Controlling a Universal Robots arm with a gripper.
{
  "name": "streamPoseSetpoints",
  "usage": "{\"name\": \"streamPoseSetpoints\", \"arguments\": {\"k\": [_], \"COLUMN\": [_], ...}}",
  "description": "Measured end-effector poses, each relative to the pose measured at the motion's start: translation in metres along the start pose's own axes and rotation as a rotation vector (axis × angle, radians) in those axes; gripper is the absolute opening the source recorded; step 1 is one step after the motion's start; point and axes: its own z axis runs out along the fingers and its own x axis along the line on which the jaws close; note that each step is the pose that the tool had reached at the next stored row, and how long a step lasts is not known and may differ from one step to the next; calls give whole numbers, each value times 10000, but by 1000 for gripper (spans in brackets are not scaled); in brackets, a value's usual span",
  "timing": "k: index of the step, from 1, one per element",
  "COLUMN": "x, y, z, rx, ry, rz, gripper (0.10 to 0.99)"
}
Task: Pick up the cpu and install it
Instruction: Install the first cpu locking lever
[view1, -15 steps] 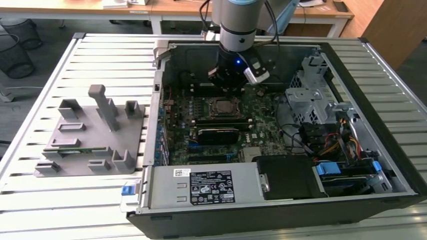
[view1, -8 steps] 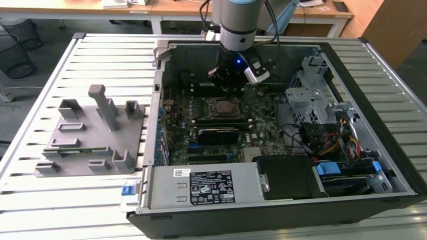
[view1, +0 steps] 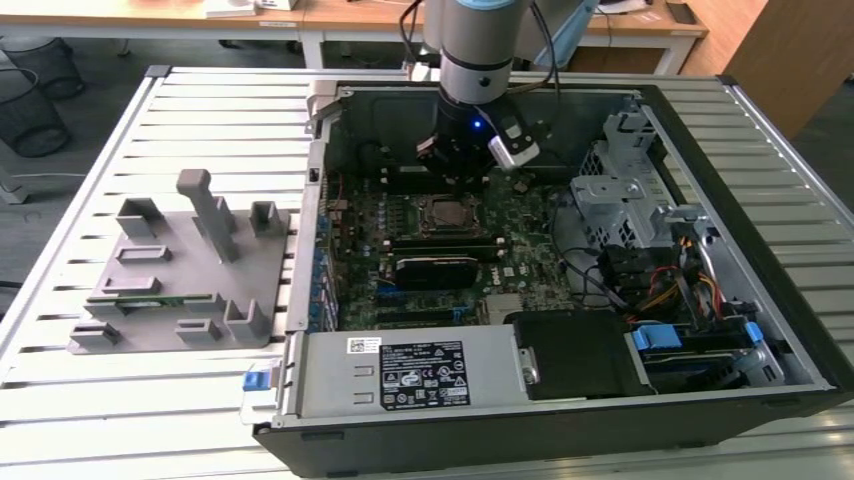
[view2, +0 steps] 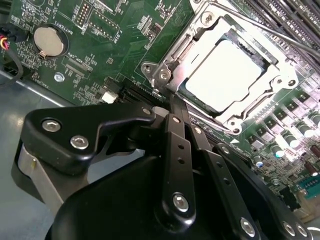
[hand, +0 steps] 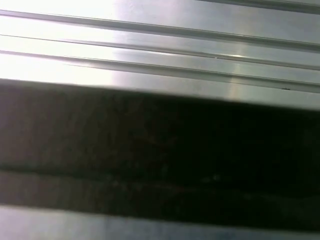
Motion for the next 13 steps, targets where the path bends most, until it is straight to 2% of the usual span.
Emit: {"name": "streamPoseSetpoints", "arguments": {"k": [7, 13], "x": [-6, -7], "y": [1, 4], "z": [20, -34], "rx": [-6, -9], "ry": [-5, -7], "rz": [-1, -2], "gripper": [106, 106]}}
